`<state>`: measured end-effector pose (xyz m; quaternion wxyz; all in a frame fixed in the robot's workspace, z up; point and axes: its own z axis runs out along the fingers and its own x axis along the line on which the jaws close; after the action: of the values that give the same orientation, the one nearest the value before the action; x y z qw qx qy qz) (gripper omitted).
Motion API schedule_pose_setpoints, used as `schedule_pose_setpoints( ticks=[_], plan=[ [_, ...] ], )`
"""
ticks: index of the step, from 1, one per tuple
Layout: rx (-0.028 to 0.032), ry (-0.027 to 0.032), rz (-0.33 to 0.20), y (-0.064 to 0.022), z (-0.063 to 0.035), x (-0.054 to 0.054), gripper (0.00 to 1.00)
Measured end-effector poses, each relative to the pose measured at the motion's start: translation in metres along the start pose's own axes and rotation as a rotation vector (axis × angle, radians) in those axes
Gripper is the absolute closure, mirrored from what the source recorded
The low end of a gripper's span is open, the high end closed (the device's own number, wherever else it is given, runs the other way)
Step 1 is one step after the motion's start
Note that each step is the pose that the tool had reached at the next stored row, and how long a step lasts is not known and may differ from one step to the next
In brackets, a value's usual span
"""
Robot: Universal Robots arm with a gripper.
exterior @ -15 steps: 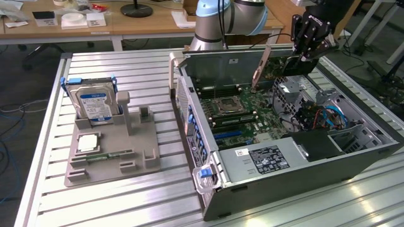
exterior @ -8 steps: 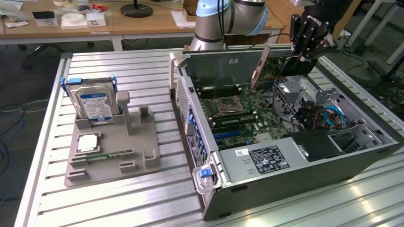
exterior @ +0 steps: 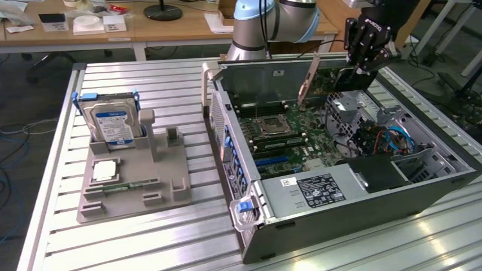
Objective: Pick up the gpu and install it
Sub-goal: 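Insert the gpu into the slot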
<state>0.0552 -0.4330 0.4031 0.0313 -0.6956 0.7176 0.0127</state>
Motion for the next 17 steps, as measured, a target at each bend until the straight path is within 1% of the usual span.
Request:
schedule_pose_setpoints(
  ticks=[2,6,10,12,17],
  plan=[
    [0.0001,0.0001,0.000,0.0023,-0.0001,0.0002,0.73],
    [0.0000,0.0000,0.000,0.0025,0.0000,0.0001,0.73],
    [0.0019,0.0000,0.000,0.0062,-0.0001,0.0002,0.73],
    [0.0028,0.0000,0.000,0.0114,-0.0003,0.0003,0.73],
    [0.0029,-0.0001,0.000,0.0114,-0.0003,0.0003,0.73]
  ],
)
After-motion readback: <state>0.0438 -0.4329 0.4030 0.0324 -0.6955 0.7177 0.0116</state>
